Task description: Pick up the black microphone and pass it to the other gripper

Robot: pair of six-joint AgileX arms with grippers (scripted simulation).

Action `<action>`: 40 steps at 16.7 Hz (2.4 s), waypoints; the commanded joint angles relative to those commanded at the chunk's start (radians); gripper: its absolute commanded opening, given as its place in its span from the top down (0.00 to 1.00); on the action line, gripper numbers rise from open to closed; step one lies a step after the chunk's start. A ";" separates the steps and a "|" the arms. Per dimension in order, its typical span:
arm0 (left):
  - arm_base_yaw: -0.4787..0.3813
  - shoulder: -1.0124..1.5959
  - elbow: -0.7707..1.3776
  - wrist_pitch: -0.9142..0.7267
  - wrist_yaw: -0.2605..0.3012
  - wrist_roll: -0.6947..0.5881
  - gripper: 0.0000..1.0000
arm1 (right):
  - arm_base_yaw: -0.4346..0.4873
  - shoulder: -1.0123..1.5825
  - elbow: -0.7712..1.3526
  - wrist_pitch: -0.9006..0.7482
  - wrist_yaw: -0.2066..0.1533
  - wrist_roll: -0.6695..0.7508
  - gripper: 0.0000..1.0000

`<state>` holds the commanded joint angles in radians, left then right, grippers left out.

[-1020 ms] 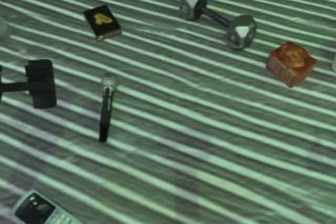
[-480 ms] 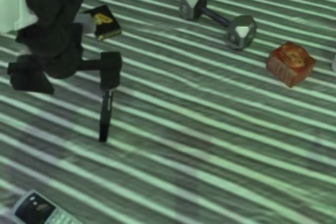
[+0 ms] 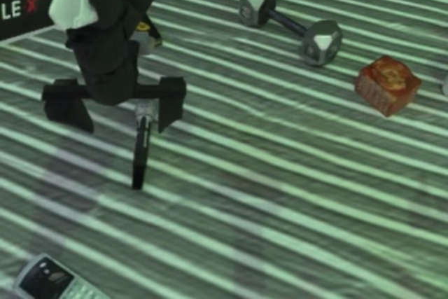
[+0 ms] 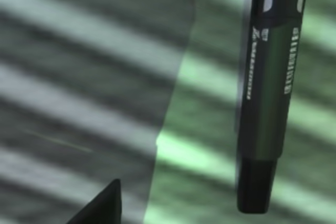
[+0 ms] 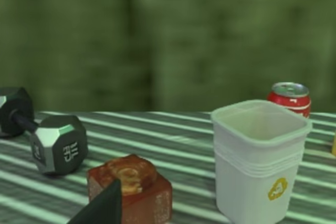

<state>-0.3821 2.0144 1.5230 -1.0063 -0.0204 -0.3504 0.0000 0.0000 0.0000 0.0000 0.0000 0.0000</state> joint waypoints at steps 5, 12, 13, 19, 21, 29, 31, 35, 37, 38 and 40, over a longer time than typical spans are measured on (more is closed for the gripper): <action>0.004 0.007 -0.011 0.018 0.000 0.003 0.00 | 0.000 0.000 0.000 0.000 0.000 0.000 0.00; 0.006 0.151 -0.127 0.285 0.002 0.008 0.00 | 0.000 0.000 0.000 0.000 0.000 0.000 0.00; 0.007 0.167 -0.140 0.310 0.002 0.009 0.00 | 0.000 0.000 0.000 0.000 0.000 0.000 0.00; 0.007 0.179 -0.149 0.328 0.002 0.009 0.08 | 0.000 0.000 0.000 0.000 0.000 0.000 0.00; 0.007 0.179 -0.149 0.328 0.002 0.009 0.23 | 0.000 0.000 0.000 0.000 0.000 0.000 0.00; 0.007 0.179 -0.149 0.328 0.002 0.009 0.83 | 0.000 0.000 0.000 0.000 0.000 0.000 0.00; 0.007 0.179 -0.149 0.328 0.002 0.009 0.98 | 0.000 0.000 0.000 0.000 0.000 0.000 0.00; 0.007 0.179 -0.149 0.328 0.002 0.009 1.00 | 0.000 0.000 0.000 0.000 0.000 0.000 0.00; 0.007 0.179 -0.149 0.328 0.002 0.009 1.00 | 0.000 0.000 0.000 0.000 0.000 0.000 0.00; 0.007 0.179 -0.149 0.328 0.002 0.009 1.00 | 0.000 0.000 0.000 0.000 0.000 0.000 0.00; 0.007 0.124 -0.131 0.305 -0.019 0.026 1.00 | 0.000 0.000 0.000 0.000 0.000 0.000 0.00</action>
<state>-0.3747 2.1381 1.3921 -0.7015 -0.0393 -0.3245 0.0000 0.0000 0.0000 0.0000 0.0000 0.0000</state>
